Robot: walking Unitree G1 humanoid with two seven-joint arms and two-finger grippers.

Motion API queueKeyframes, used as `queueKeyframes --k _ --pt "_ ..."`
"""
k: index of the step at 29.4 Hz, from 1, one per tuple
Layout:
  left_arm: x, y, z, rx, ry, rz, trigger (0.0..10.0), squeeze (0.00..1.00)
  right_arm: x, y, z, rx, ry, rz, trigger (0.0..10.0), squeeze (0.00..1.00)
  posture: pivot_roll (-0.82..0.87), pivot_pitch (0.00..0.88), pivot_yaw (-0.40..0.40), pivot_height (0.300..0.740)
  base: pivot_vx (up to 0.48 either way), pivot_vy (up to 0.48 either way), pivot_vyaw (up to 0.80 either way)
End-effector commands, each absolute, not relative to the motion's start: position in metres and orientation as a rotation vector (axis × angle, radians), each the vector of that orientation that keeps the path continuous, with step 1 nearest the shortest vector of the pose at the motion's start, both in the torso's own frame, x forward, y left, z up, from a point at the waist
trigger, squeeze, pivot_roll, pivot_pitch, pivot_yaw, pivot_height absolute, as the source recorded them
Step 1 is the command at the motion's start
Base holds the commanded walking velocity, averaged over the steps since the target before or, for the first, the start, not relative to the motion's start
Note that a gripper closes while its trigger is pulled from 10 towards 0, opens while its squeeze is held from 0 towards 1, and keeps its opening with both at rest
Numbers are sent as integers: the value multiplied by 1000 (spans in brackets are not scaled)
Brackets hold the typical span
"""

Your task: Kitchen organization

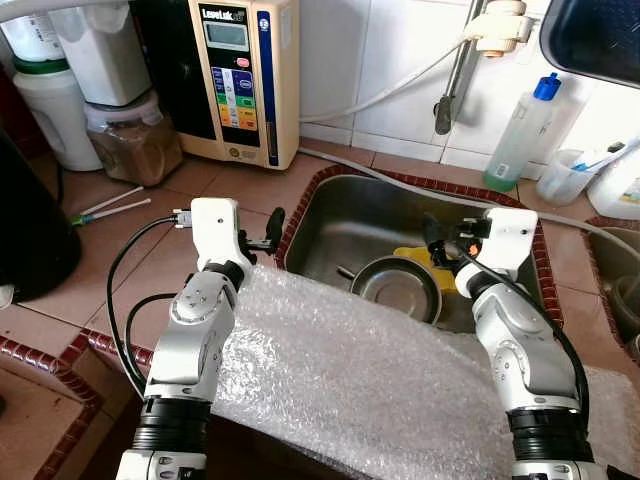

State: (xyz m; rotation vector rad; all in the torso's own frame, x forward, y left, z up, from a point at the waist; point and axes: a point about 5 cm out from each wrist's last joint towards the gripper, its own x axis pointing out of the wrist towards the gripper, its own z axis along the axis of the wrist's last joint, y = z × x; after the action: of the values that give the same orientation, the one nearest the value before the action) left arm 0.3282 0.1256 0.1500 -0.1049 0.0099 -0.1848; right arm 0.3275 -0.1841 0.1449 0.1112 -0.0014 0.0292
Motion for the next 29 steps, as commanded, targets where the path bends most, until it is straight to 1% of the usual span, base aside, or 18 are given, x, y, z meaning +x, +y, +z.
queueKeyframes --k 1,3,5,9,14,18,23,29 --pt "331 123 154 -109 14 -190 10000 0 330 -189 148 78 -2 -3 10000 0 5 0 -9 740 0 0 0" --pt "332 122 155 -108 14 -194 10000 0 330 -190 149 51 -11 -5 10000 0 8 0 -9 740 0 0 0" --pt "332 122 155 -107 16 -194 10000 0 331 -188 148 94 -10 19 10000 0 6 0 -10 740 -242 0 0" --pt "332 121 154 -99 23 -194 10000 0 333 -188 152 35 -28 1 10000 0 4 0 -8 740 -241 0 0" --pt "332 120 154 -105 27 -196 10000 0 335 -182 155 19 -55 28 10000 0 6 0 -8 740 -356 0 0" --pt "332 120 153 -103 30 -195 10000 0 332 -170 149 56 9 118 10000 0 9 0 -8 740 -360 0 0" --pt "332 120 153 -103 37 -196 10000 0 332 -183 151 12 -34 17 10000 0 9 0 -6 740 -360 0 0" --pt "332 117 152 -100 43 -205 10000 0 335 -190 154 40 -42 -19 10000 0 6 0 -4 740 -358 0 0"
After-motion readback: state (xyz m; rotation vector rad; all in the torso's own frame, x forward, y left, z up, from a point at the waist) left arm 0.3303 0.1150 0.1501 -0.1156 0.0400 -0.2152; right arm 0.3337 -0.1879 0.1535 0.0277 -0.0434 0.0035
